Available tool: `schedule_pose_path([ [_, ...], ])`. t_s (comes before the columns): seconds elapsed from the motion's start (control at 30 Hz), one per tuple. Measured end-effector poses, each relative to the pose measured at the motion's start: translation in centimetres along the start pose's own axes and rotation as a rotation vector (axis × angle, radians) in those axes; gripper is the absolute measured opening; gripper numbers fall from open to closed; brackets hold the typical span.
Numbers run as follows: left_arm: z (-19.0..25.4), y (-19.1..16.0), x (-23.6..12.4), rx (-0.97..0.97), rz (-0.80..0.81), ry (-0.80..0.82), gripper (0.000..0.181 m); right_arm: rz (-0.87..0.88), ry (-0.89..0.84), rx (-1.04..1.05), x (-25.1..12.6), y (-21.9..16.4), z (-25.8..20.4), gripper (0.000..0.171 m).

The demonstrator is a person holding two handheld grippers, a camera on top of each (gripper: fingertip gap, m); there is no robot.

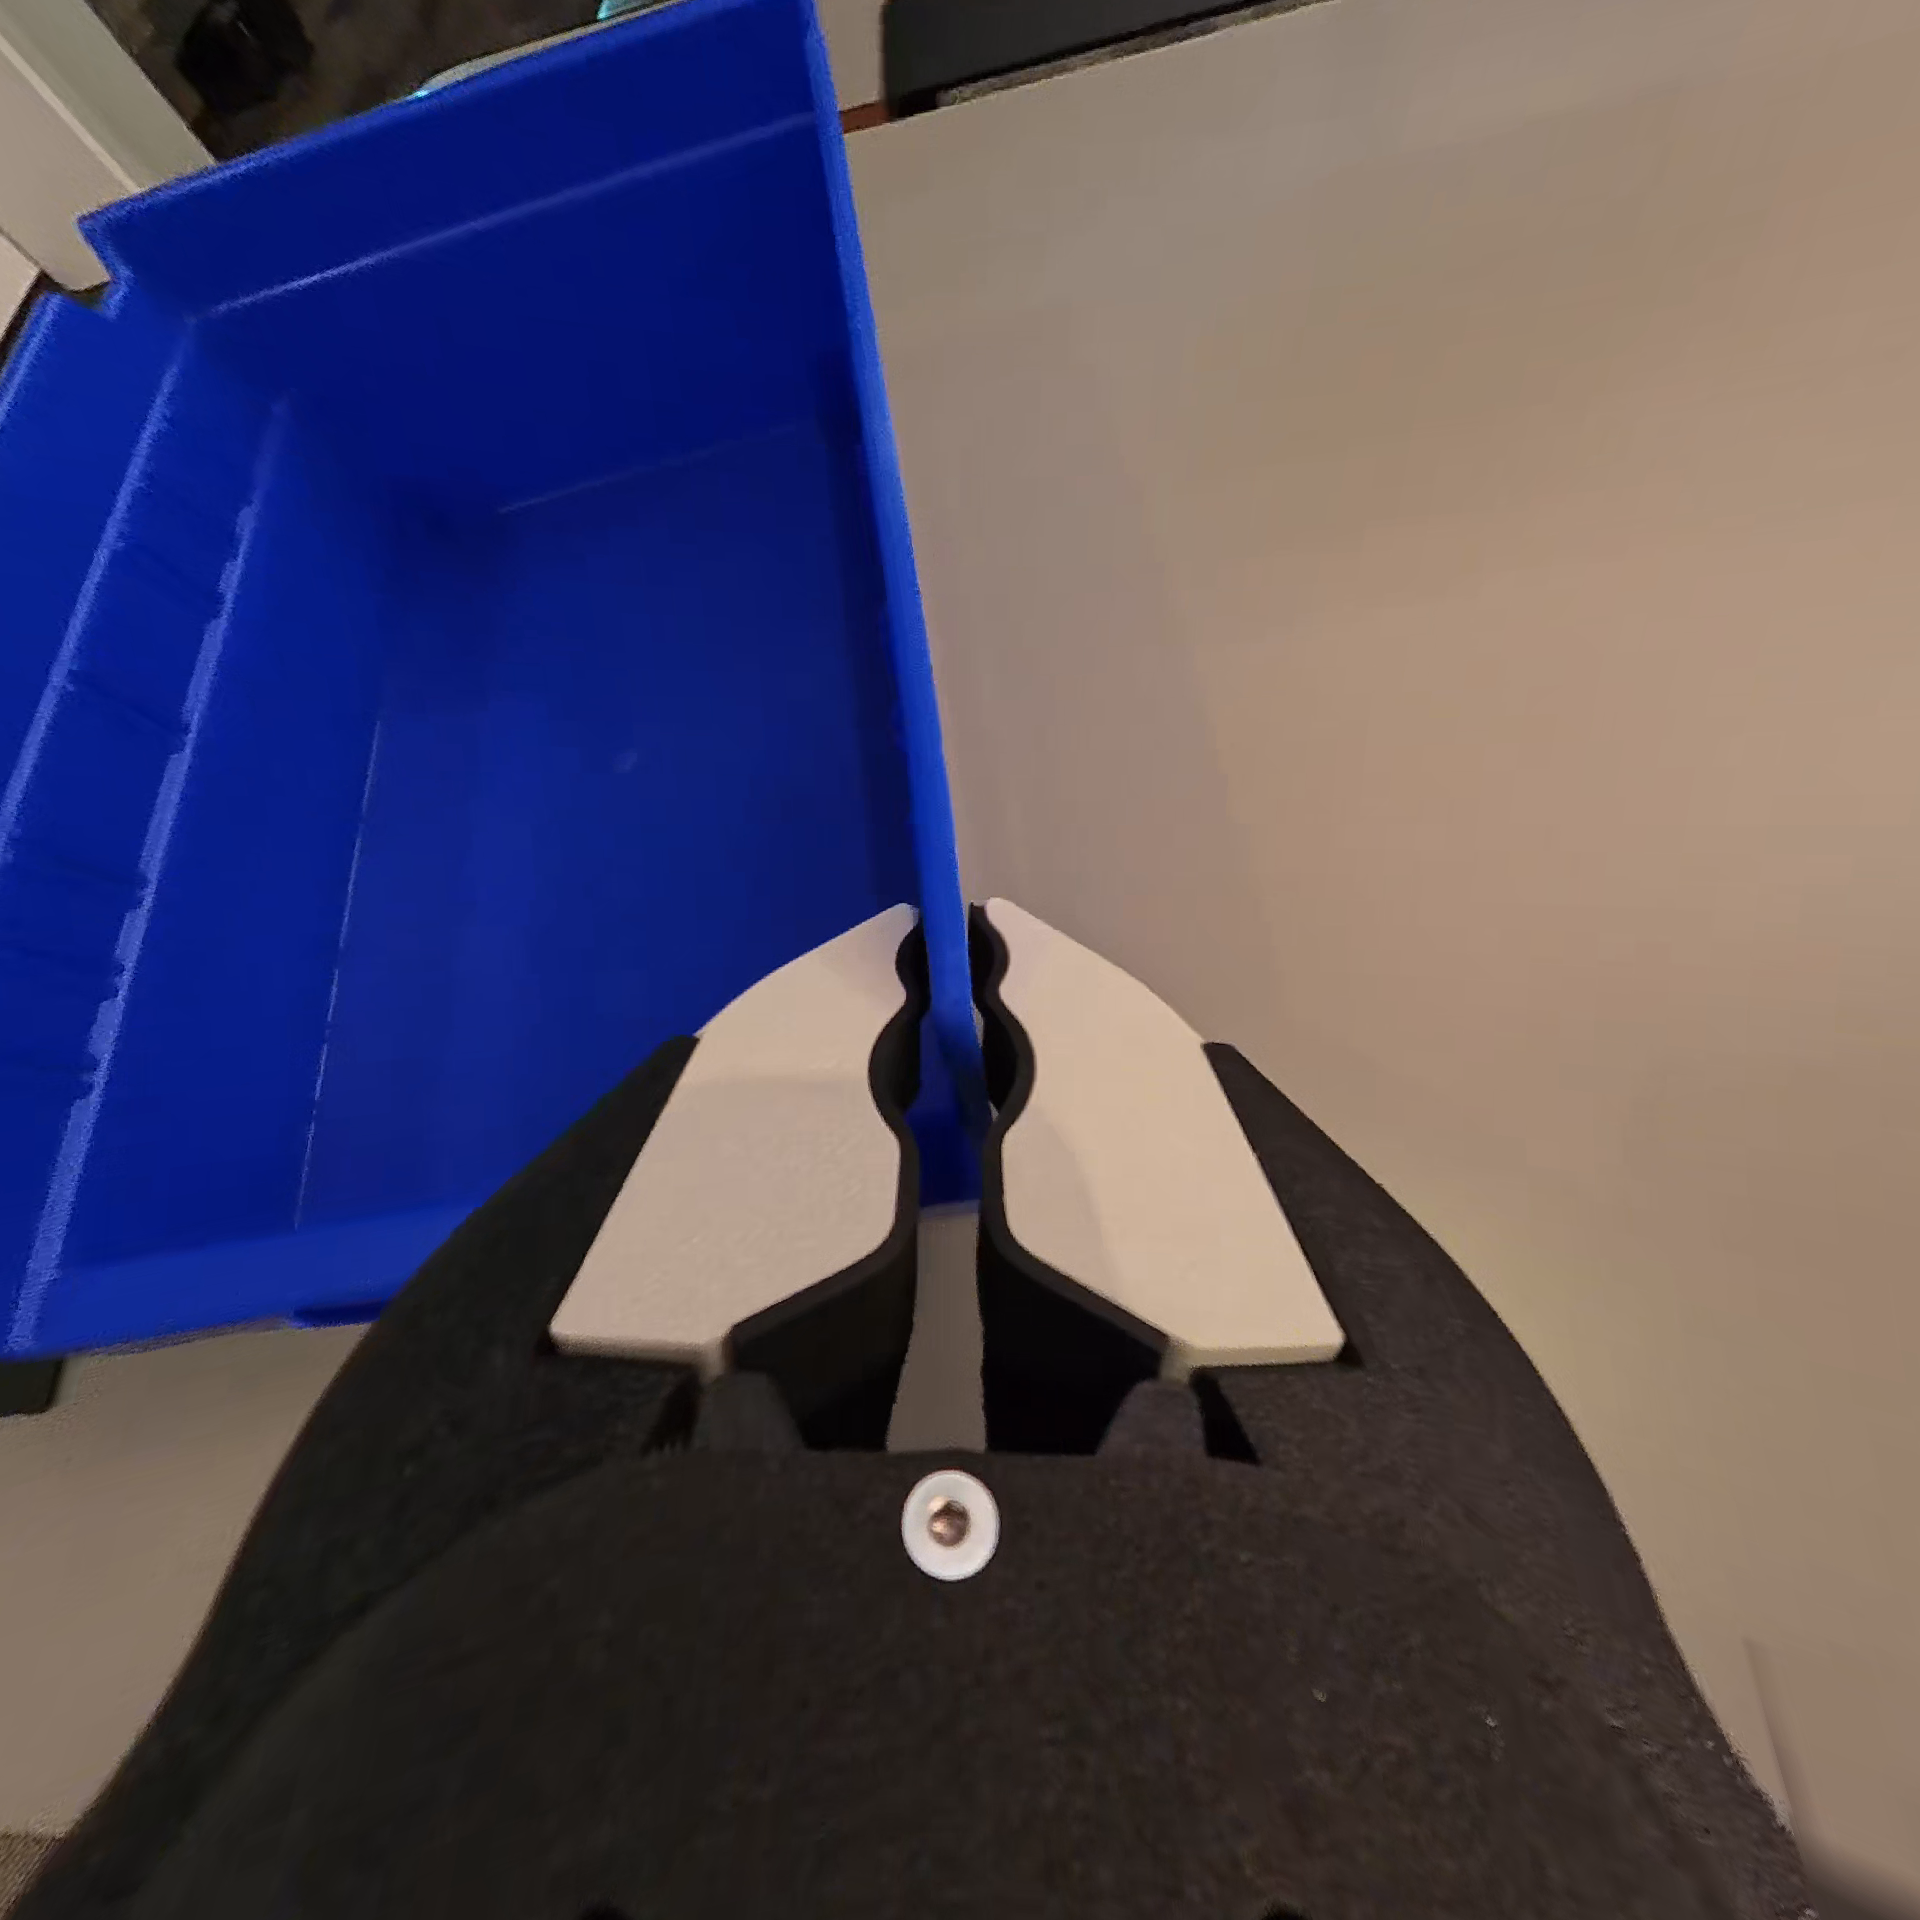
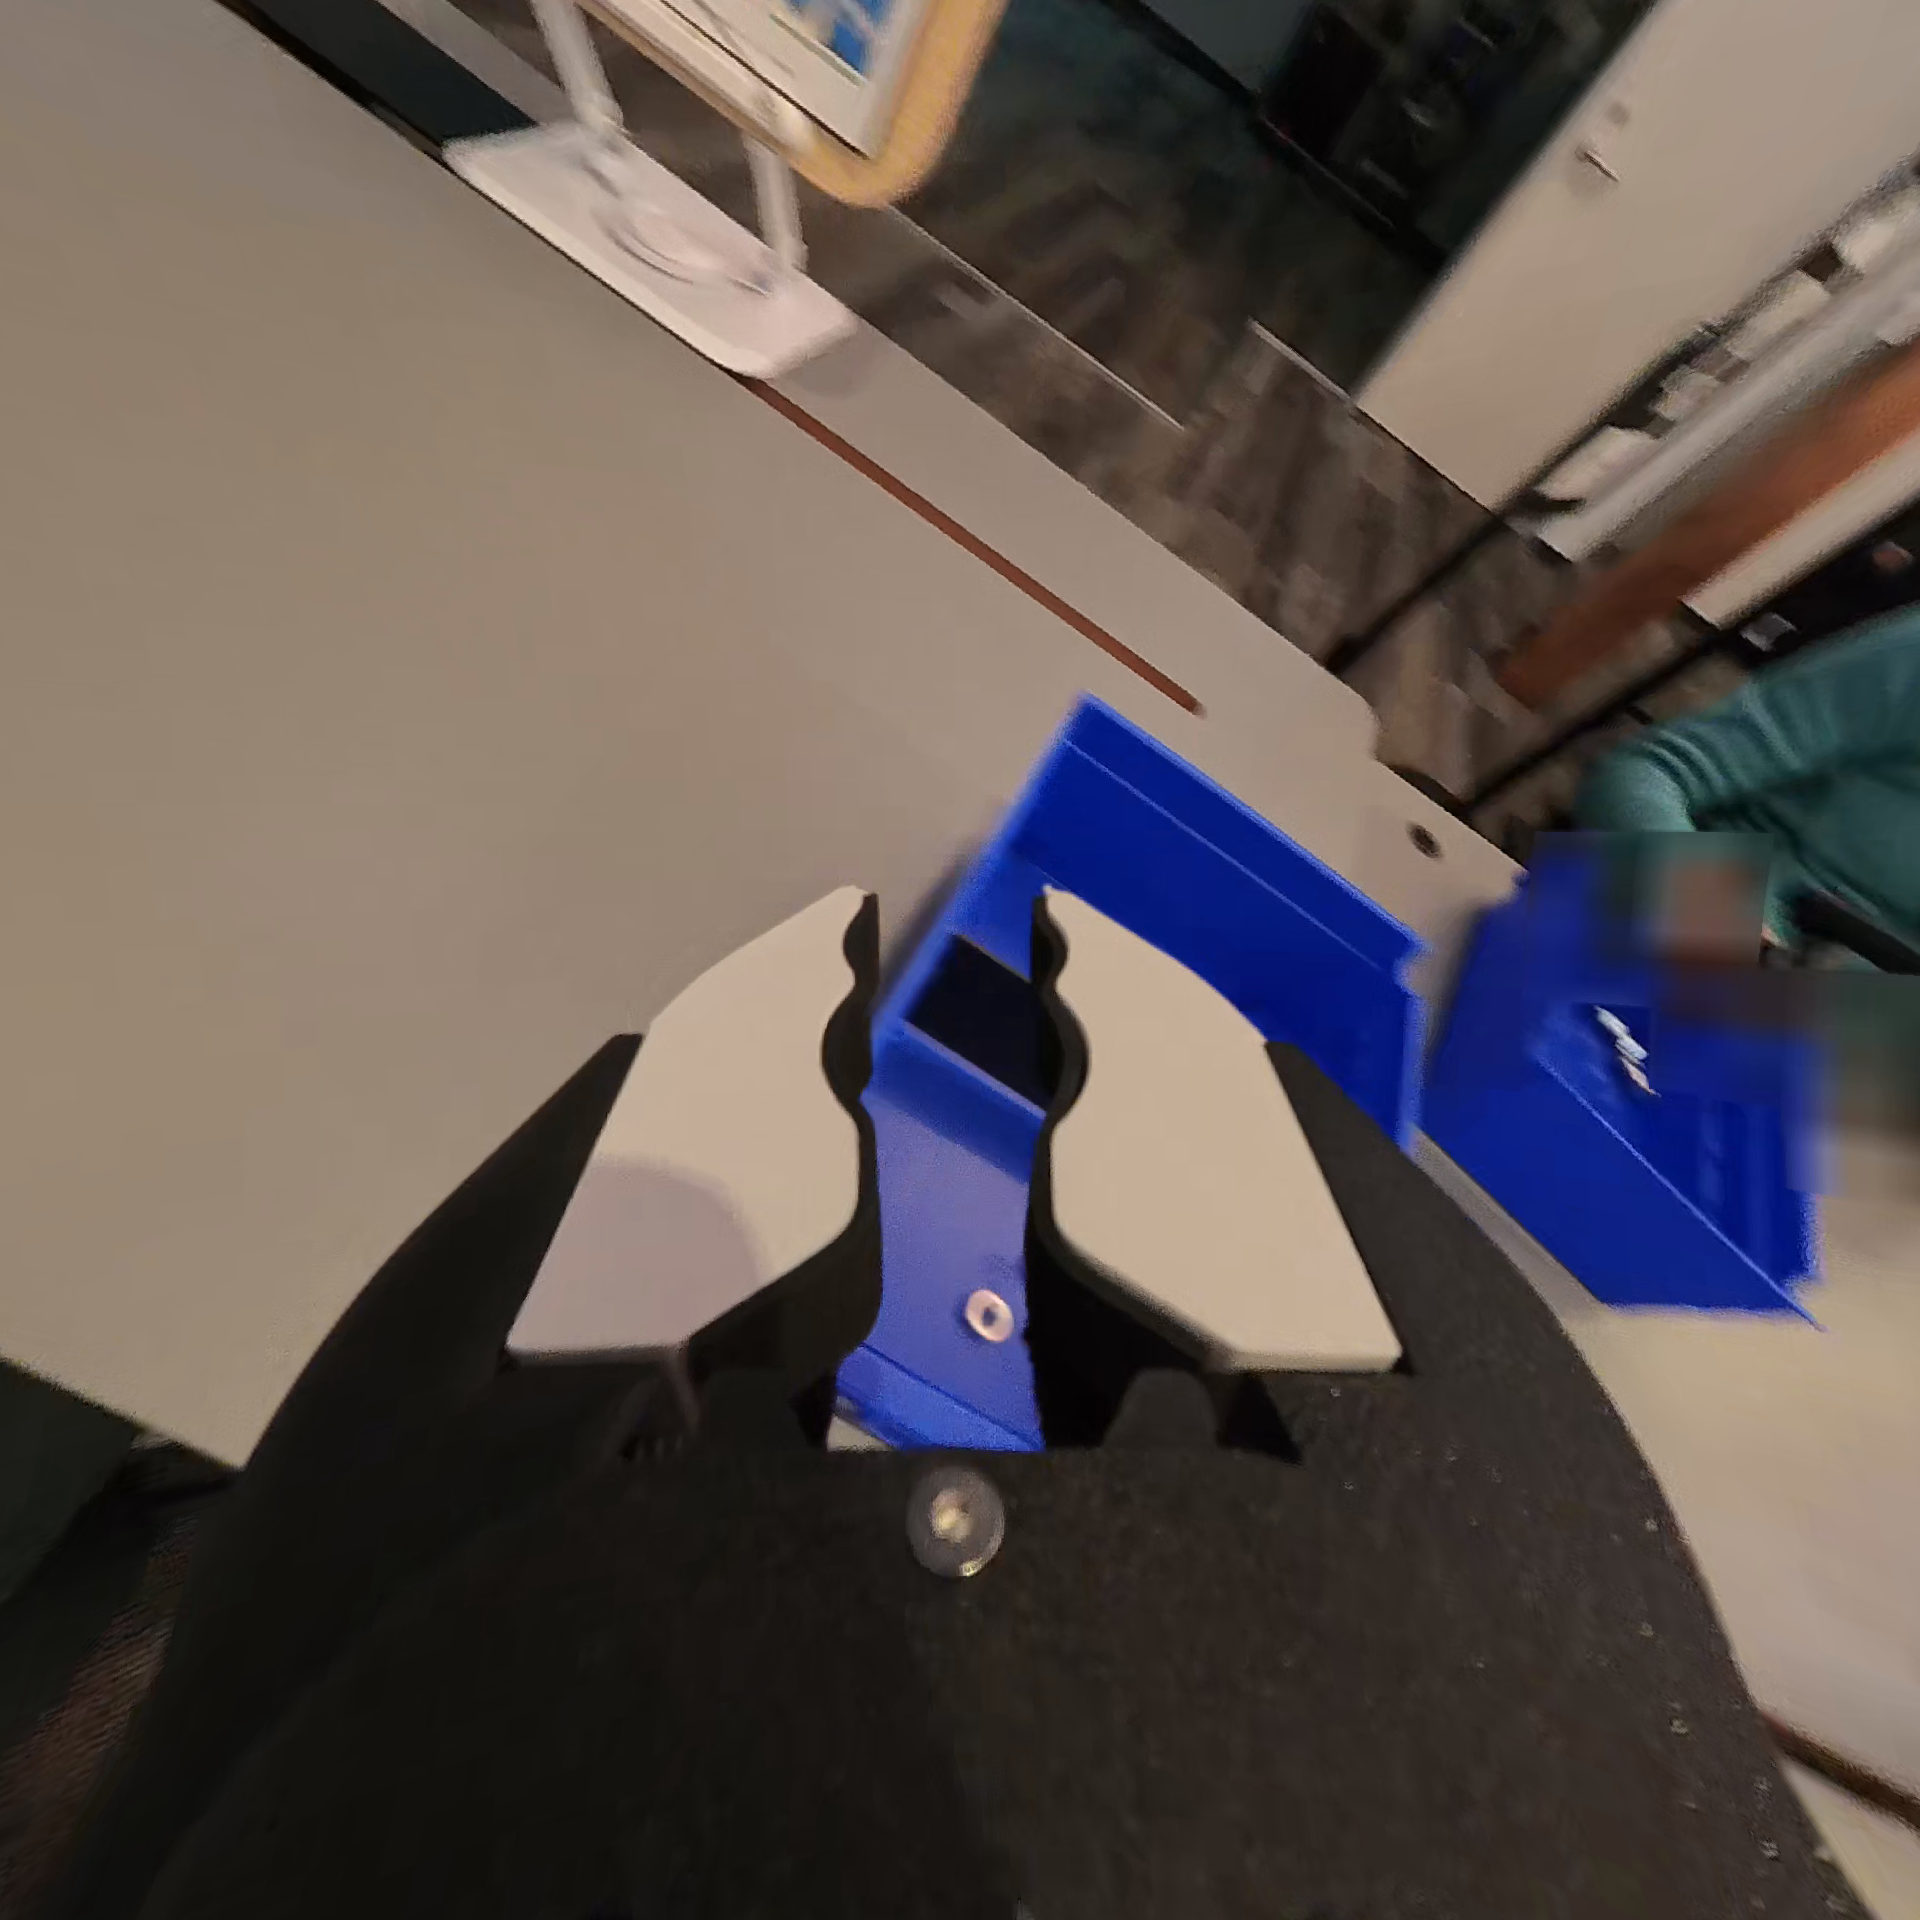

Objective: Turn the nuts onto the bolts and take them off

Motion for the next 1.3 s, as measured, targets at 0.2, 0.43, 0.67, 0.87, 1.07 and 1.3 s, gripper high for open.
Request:
schedule_pose_path([
  [0.2,4.1,0.7,-0.3,0.046,0.006,-0.027,0.006,-0.258,-0.039,0.22,1.0,-4.1,9.0,0.036],
  [0.43,9.4,1.6,-0.9,0.101,0.008,-0.079,0.007,-0.588,0.132,0.462,6.5,-10.7,14.2,0.039],
  [0.67,15.0,2.9,-1.1,0.152,0.01,-0.129,0.012,-0.724,0.282,0.511,10.9,-13.1,14.5,0.028],
  [0.87,18.7,3.6,-1.4,0.216,0.005,-0.162,0.016,-0.704,0.232,0.431,11.6,-11.2,16.2,0.04],
  [1.07,20.1,3.8,-1.5,0.204,0.008,-0.23,0.019,-0.863,0.227,0.465,12.2,-14.9,16.4,0.049],
  [1.3,19.4,4.7,-3.6,0.118,0.115,-0.35,0.021,-0.927,0.263,0.466,14.6,-17.5,15.2,0.04],
])
Point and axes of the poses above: each gripper's, where its closed fingertips meet, x out along the fingers, y out of its top, z = x × y across the jaws, the point moved 5 cm from there along -x, back along the fingers, and after that the axes turned 10 degrees about -z, right-handed, at the moved point
